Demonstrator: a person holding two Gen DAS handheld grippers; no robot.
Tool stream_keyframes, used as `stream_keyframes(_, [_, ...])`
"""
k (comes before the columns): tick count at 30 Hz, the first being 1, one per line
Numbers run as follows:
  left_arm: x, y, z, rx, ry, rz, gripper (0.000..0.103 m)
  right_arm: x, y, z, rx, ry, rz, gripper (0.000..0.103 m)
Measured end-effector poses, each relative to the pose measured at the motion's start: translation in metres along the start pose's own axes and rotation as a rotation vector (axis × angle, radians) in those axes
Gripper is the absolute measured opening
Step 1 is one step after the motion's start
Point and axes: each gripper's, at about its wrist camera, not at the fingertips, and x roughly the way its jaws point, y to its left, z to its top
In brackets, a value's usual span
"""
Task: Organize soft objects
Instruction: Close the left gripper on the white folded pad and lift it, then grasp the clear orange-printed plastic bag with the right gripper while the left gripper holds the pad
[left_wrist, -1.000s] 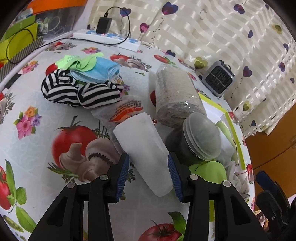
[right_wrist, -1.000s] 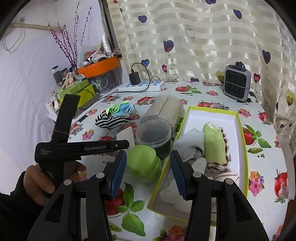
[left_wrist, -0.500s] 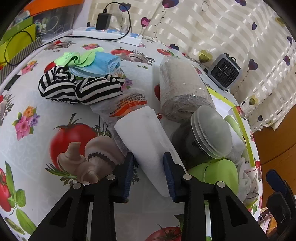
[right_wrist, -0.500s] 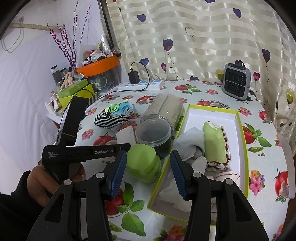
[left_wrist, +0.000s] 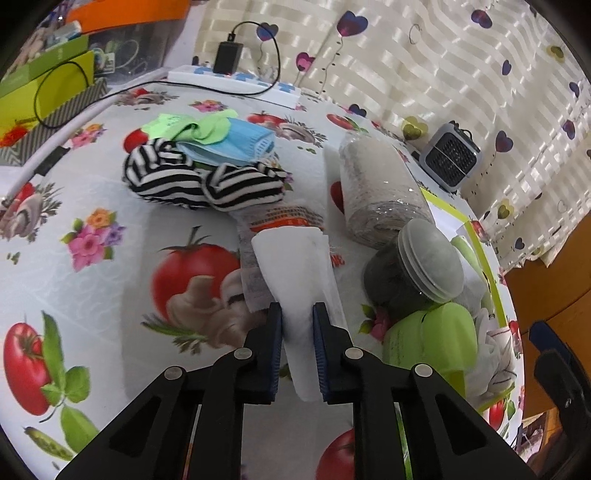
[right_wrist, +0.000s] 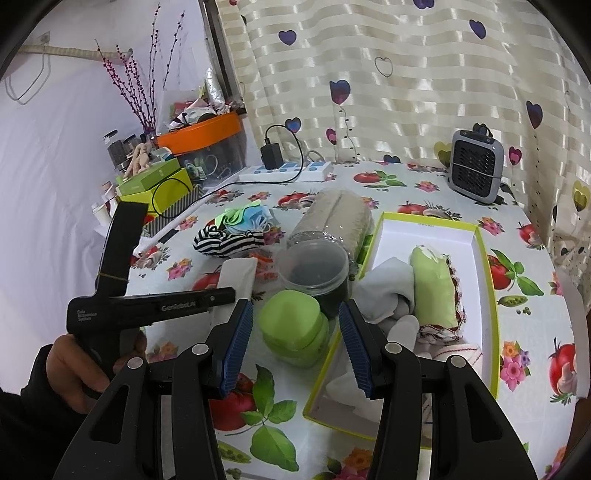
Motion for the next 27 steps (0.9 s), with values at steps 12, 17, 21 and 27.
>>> stream_keyframes(12, [-0.029,0.042,-0.017,-0.027,-0.024,0.042,0.015,0.020,0.037,0.014,-0.090,0.017,0.056,0.050])
stream_keyframes(17, [-0.037,0.056,-0.016,-0.047,-0.044,0.064,0.015,0.046,0.063,0.024,-0.150,0.051,0.090,0.050])
stream_keyframes(21, [-0.041,0.064,-0.014,-0.050,-0.056,0.079,0.015,0.081,0.077,0.031,-0.195,0.111,0.090,0.050])
stream_keyframes(27, [-0.040,0.077,-0.011,-0.067,-0.062,0.093,0.015,0.130,0.084,0.037,-0.222,0.213,0.045,0.050])
